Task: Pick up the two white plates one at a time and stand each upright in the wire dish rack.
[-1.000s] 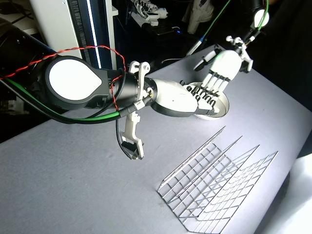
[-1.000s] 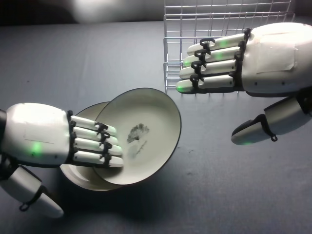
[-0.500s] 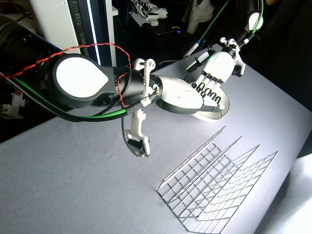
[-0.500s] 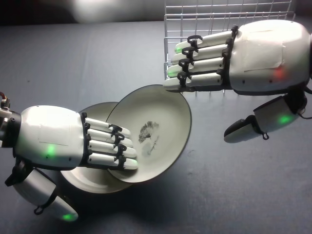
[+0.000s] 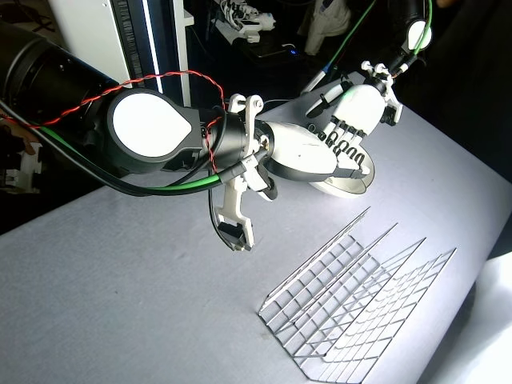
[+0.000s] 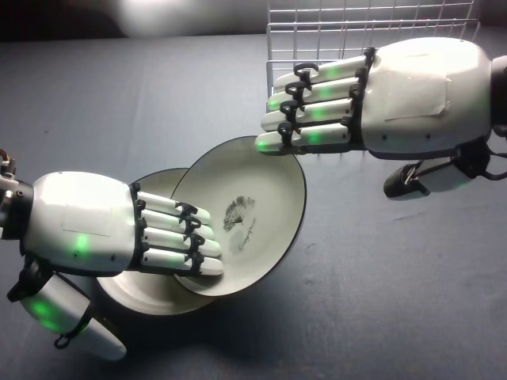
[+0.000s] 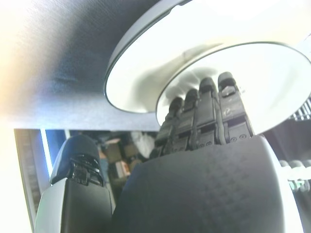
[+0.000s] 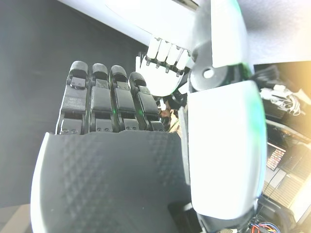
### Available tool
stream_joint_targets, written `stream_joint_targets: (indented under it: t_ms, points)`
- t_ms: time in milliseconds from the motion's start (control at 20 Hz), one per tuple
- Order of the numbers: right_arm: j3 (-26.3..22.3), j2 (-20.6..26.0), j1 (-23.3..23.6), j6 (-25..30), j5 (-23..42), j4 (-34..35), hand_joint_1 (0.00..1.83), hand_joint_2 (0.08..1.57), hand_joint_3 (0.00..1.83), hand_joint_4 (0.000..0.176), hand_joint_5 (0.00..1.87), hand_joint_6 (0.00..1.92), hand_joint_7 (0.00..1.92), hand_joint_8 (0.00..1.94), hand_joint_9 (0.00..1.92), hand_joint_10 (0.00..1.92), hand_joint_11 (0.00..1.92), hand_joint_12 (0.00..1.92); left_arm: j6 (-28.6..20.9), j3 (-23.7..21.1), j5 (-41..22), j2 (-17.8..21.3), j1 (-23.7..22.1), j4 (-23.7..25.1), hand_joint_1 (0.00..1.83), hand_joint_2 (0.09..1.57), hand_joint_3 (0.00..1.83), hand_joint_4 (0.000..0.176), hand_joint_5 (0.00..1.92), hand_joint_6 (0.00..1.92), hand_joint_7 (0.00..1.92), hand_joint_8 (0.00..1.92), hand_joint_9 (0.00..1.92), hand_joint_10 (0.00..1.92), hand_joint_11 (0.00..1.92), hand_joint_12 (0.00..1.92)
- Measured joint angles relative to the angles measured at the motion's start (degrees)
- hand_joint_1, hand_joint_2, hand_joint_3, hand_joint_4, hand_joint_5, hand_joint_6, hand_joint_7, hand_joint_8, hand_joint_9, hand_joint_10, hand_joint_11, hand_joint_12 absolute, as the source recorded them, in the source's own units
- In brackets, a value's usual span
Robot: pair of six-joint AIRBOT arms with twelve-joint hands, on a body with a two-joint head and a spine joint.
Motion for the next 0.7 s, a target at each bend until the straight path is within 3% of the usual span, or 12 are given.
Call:
stream_joint_targets:
  t_ms: [100,300,700]
  points:
    - [0.00,-0.50,0.00,0.09,-0.04,0.02,1.28,0.97,0.01,0.000,0.03,0.00,0.00,0.00,0.00,0.00,0.00,0.34,-0.13,0.11,-0.09,0.00,0.02,-0.04,0.00,1.16,0.00,0.000,0.00,0.00,0.00,0.00,0.00,0.00,0.00,0.00]
    - [0.02,-2.51,-0.02,0.15,-1.05,0.24,1.33,0.96,0.00,0.000,0.09,0.01,0.05,0.01,0.06,0.01,0.00,0.57,-0.13,0.11,-0.11,0.00,0.07,-0.26,0.00,1.16,0.00,0.000,0.00,0.00,0.00,0.00,0.00,0.00,0.00,0.00]
    - [0.48,-6.99,-3.04,-0.17,-3.63,3.45,1.35,1.02,0.00,0.000,0.10,0.01,0.04,0.01,0.06,0.01,0.00,0.59,-0.37,0.76,-0.68,-0.24,0.07,-0.48,0.00,1.16,0.00,0.000,0.00,0.00,0.00,0.00,0.00,0.00,0.00,0.00]
